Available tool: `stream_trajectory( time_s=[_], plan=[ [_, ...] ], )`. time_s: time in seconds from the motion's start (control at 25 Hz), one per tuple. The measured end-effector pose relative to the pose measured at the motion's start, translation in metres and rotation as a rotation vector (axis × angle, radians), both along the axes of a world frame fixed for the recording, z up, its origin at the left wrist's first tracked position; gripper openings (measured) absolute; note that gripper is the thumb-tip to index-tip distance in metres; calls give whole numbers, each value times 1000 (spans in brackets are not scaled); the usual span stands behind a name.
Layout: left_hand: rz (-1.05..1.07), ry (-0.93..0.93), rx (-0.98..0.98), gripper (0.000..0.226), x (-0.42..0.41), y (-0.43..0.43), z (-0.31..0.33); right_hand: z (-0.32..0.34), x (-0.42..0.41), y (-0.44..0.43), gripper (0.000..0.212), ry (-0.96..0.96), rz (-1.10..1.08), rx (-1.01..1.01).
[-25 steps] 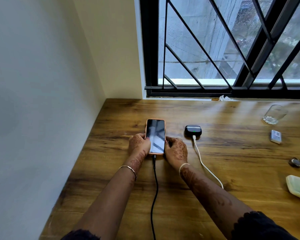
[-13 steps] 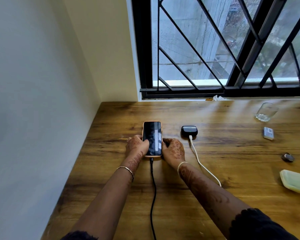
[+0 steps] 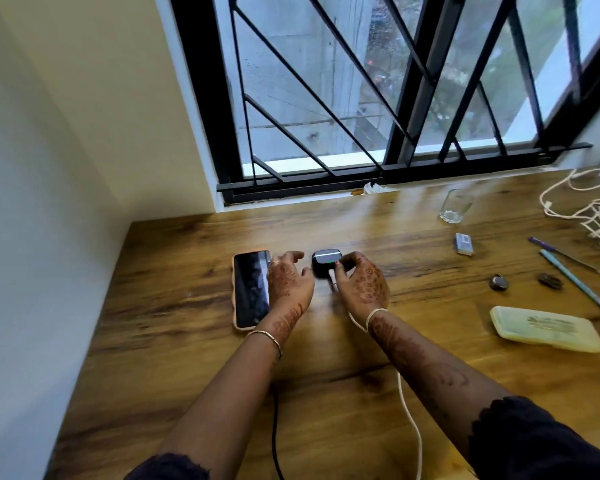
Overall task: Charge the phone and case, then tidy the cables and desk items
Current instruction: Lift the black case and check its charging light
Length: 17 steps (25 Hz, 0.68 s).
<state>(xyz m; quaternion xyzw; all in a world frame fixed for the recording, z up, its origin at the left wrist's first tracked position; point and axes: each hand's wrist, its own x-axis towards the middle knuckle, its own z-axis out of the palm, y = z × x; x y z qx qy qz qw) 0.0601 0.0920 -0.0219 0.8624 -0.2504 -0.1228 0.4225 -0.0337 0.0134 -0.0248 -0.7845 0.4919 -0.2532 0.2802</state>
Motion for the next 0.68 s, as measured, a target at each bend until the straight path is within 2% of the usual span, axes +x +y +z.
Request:
stream_trajectory(
  time_s=[0.08, 0.24, 0.32, 0.4, 0.52, 0.68],
  plan=[
    [-62, 72, -11, 39, -11, -11, -5, -5, -6, -15, 17, -1, 6, 41],
    [-59, 194, 99, 57, -16, -33, -10, -19, -4, -40, 42, 143, 152, 188],
    [29, 224, 103, 56, -12, -37, -11, -22, 1, -46, 43, 219, 221, 189],
    [76, 232, 19, 47, -9, -37, -10, -24, 5, -50, 40, 221, 276, 179],
    [119, 295, -120, 41, -15, -35, -10, -30, 2, -55, 36, 113, 308, 160],
    [120, 403, -357, 44, -32, -29, -12, -36, -13, -55, 33, -164, 322, 197]
  ],
)
